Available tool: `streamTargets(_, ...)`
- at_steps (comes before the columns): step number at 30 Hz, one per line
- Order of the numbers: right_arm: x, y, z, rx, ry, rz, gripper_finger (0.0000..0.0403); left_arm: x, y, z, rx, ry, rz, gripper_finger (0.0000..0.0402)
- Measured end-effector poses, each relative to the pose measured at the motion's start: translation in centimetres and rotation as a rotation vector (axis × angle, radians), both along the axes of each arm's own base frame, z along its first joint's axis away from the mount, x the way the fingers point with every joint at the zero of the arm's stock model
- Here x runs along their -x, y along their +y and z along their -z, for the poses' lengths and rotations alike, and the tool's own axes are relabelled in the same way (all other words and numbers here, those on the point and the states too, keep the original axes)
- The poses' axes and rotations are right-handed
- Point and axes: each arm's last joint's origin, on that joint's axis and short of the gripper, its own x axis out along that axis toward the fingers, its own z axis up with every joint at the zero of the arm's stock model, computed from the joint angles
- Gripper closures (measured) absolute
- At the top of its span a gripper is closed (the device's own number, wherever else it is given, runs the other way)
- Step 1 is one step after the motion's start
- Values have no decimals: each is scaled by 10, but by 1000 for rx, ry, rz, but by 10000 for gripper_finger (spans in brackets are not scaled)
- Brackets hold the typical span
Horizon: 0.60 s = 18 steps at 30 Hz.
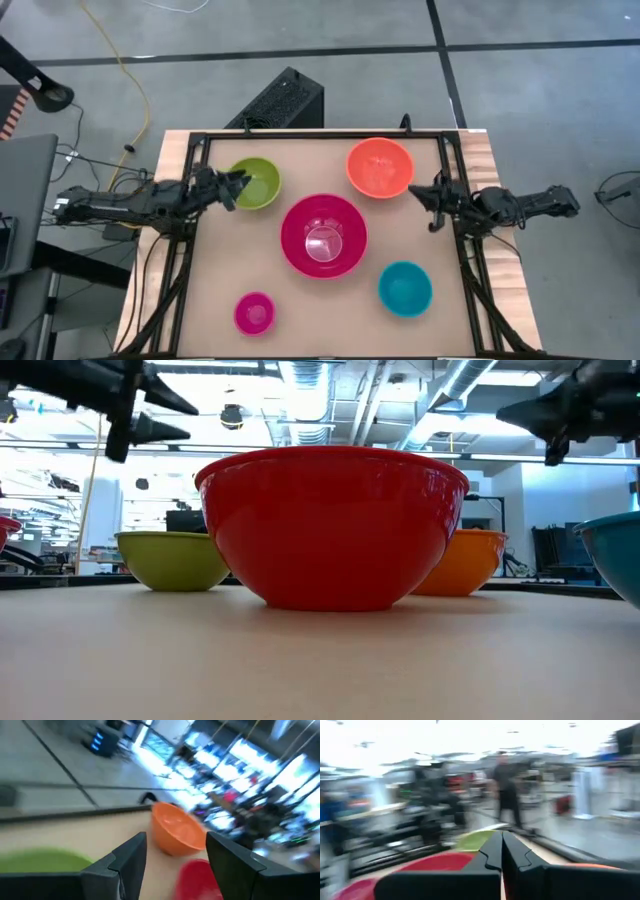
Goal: Nest bowls inside each other by size order
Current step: Stack the orange bowl on top of the red bowl
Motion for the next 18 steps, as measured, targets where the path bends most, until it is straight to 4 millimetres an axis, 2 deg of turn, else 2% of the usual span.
streamTargets(4,-6,-9,-13,-24,51,208,372,-8,13,-18,-75,251,-100,207)
streamTargets(7,-12,-18,-25,-54,102,343,351,-13,25,-20,-75,396,-112,207)
streamTargets(13,-27,-46,-45,-187,367,504,315,-19,51,-11,-47,515,-71,207)
streamTargets(18,-33,-78,-55,-449,594,578,288,-15,64,-10,-19,512,-69,207)
